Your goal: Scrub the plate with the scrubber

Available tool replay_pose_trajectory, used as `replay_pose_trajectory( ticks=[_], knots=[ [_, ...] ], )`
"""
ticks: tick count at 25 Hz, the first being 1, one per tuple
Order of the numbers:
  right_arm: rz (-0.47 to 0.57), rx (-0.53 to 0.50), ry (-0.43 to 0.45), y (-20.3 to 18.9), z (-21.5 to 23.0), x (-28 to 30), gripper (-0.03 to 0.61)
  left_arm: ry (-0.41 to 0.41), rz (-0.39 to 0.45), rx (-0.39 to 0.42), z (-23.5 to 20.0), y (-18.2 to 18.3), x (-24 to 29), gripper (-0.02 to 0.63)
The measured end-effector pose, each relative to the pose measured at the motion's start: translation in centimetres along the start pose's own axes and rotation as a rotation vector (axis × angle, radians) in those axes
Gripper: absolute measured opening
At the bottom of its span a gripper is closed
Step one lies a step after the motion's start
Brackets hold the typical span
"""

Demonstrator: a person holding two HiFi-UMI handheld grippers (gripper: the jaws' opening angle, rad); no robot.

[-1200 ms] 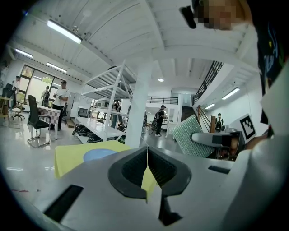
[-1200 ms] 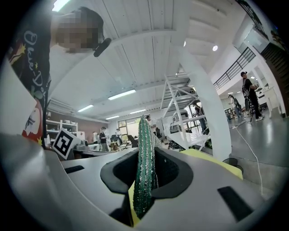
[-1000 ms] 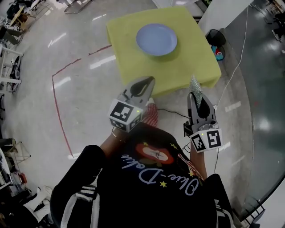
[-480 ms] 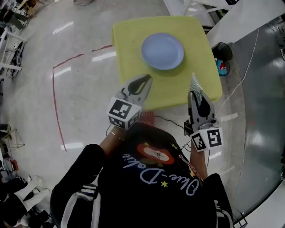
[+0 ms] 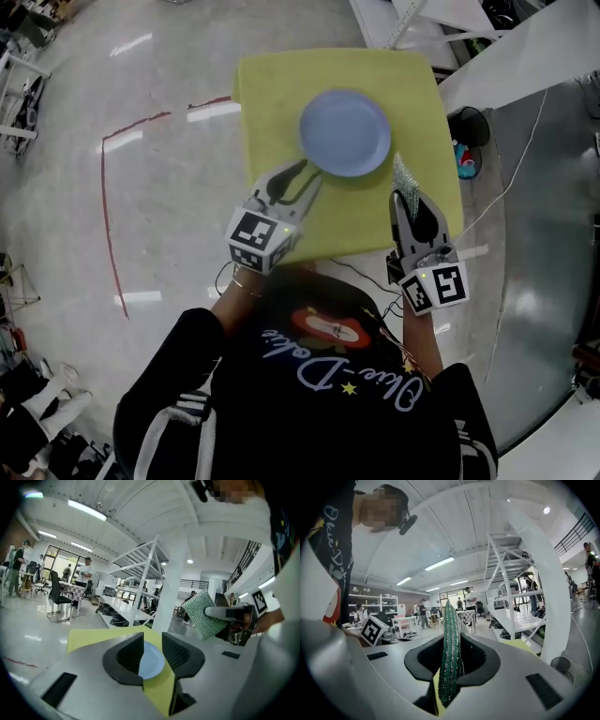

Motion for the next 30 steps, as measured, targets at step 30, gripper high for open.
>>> replay_pose_trajectory(
  ticks=[30],
  knots=[
    [-0.475,-0.404,0.378,-9.2,9.7,24.3,0.061,0.240,-0.306,-0.235,-8.7,-7.6,9.9,0.170]
  ],
)
Point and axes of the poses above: the fingertips, and each gripper's own axes: x forward along the fingers, z to its right, y out of its top, the point moved 10 cm from there along -x, backward along the fingers, and after that the axes turned 2 degrees about -x, right-handed, at the moved point
